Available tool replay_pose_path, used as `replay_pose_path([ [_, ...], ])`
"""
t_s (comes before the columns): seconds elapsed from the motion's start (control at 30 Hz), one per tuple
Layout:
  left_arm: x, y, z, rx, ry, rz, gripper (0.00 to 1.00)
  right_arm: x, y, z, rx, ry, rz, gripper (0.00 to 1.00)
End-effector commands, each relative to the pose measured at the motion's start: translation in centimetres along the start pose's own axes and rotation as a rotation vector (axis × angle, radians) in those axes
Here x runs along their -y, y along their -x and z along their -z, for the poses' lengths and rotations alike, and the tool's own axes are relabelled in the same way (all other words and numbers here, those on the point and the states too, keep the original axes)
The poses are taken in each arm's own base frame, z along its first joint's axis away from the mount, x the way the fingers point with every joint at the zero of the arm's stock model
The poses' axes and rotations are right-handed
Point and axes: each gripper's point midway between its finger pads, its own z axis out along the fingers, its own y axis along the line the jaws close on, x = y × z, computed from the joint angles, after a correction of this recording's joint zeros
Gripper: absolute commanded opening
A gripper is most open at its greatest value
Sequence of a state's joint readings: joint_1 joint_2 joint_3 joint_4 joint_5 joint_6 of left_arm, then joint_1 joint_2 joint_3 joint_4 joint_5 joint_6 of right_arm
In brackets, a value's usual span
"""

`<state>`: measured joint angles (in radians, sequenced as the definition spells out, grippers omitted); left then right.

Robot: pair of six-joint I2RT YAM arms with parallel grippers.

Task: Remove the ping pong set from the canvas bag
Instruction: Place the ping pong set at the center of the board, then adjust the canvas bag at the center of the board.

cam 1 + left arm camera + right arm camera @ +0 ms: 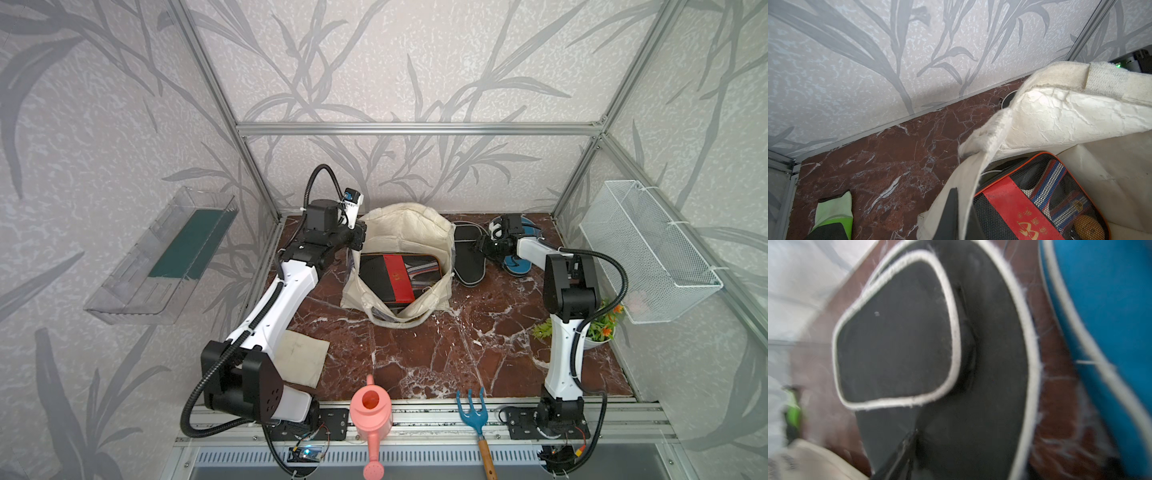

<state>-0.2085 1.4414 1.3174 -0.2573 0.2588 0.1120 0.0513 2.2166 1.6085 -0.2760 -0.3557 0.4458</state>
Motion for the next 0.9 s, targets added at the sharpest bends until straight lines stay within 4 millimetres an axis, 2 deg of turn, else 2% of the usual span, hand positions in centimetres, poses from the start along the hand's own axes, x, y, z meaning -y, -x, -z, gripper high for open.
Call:
replay_pose_path([
  [0.0, 0.2, 1.6, 1.3, 0.058, 0.005, -0.030, 0.00, 0.2, 0.7, 3.4, 0.018, -0.098, 0.051, 0.84],
  [0.13, -0.1, 1.9, 1.8, 0.063, 0.022, -0.039, 0.00, -1.1, 1.7, 6.1, 0.055, -0.103, 0.100, 0.99],
  [0.3, -0.7, 2.5, 2.6, 0.059, 0.064, -0.049, 0.00, -4.1, 1.2, 10.1, 0.091, -0.096, 0.226, 0.99],
  [0.5, -1.8, 3.5, 3.7, 0.083, 0.119, -0.079, 0.00, -12.9, -3.6, 13.9, 0.073, -0.036, 0.529, 0.99],
  [0.6, -3.3, 4.3, 4.2, 0.093, 0.152, -0.074, 0.00, -17.1, -5.4, 16.2, 0.126, 0.009, 0.649, 0.99],
  [0.63, -3.9, 4.7, 4.3, 0.101, 0.158, -0.069, 0.00, -18.7, -5.8, 17.5, 0.149, 0.031, 0.682, 0.99],
  [0.87, -7.2, 7.3, 5.2, 0.159, 0.203, -0.047, 0.00, -26.2, -8.7, 23.1, 0.214, 0.096, 0.935, 0.99],
])
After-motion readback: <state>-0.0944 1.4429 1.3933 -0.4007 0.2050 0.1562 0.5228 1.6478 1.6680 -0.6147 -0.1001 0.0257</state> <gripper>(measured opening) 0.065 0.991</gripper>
